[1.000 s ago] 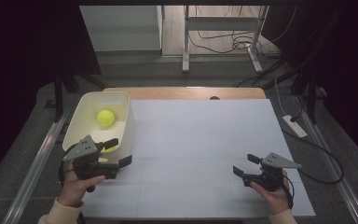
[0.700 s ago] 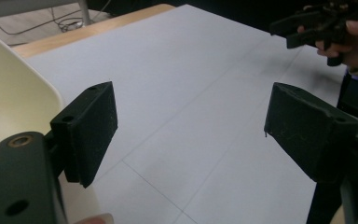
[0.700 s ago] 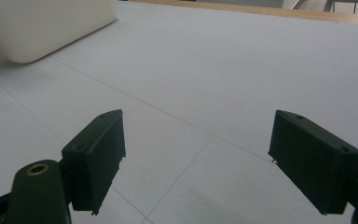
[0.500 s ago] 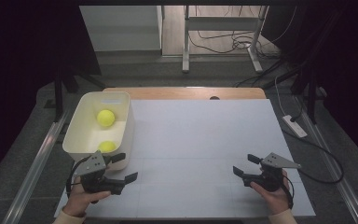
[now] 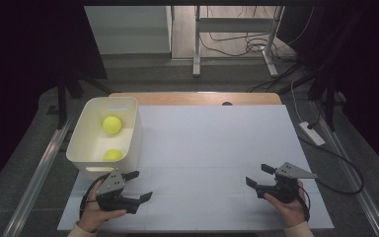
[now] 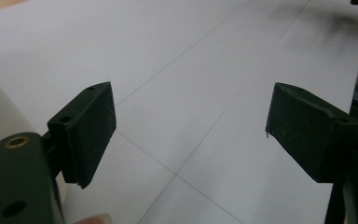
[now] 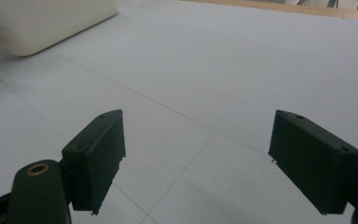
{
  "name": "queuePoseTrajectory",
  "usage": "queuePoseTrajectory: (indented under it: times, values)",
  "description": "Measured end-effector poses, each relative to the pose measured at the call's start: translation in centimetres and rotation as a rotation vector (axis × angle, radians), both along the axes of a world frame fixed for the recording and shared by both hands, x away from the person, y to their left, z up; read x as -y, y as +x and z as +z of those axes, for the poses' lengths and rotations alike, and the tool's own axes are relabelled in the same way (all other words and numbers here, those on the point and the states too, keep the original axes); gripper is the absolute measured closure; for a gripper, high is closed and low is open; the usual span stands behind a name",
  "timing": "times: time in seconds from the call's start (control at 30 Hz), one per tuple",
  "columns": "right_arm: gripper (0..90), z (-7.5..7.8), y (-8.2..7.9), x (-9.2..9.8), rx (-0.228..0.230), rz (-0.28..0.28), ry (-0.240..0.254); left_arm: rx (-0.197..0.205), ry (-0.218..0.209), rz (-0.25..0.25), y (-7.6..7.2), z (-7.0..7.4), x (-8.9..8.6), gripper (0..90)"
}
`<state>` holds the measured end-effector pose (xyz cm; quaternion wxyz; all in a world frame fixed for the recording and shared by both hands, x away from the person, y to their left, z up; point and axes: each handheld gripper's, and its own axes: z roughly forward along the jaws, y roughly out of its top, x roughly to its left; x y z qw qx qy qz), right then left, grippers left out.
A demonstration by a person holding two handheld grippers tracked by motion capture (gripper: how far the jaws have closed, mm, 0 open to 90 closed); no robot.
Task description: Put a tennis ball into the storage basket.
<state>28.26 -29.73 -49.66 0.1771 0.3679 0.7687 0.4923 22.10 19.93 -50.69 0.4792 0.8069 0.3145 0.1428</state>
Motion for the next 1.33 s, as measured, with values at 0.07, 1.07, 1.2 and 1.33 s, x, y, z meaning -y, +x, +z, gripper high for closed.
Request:
queuePoseTrajectory:
  times: [0.07, 1.07, 1.2, 1.33]
  values:
    - [18.1, -0.1, 0.1, 0.1, -0.001, 0.000, -0.003, -0.008, -0.004, 0.005, 0.1, -0.4, 0.1, 16.0]
    - [18.2, -0.7, 0.3, -0.1, -0.024, 0.036, -0.022, -0.031, -0.051, 0.072, 0.7, -1.9, -0.9, 14.9]
    - [18.2, -0.8, 0.4, -0.1, -0.026, 0.038, -0.027, -0.033, -0.043, 0.061, 0.6, -2.0, -0.6, 14.9]
    - [18.2, -0.8, 0.6, -0.1, -0.028, 0.039, -0.023, -0.030, -0.047, 0.058, 0.6, -1.8, -0.5, 14.8]
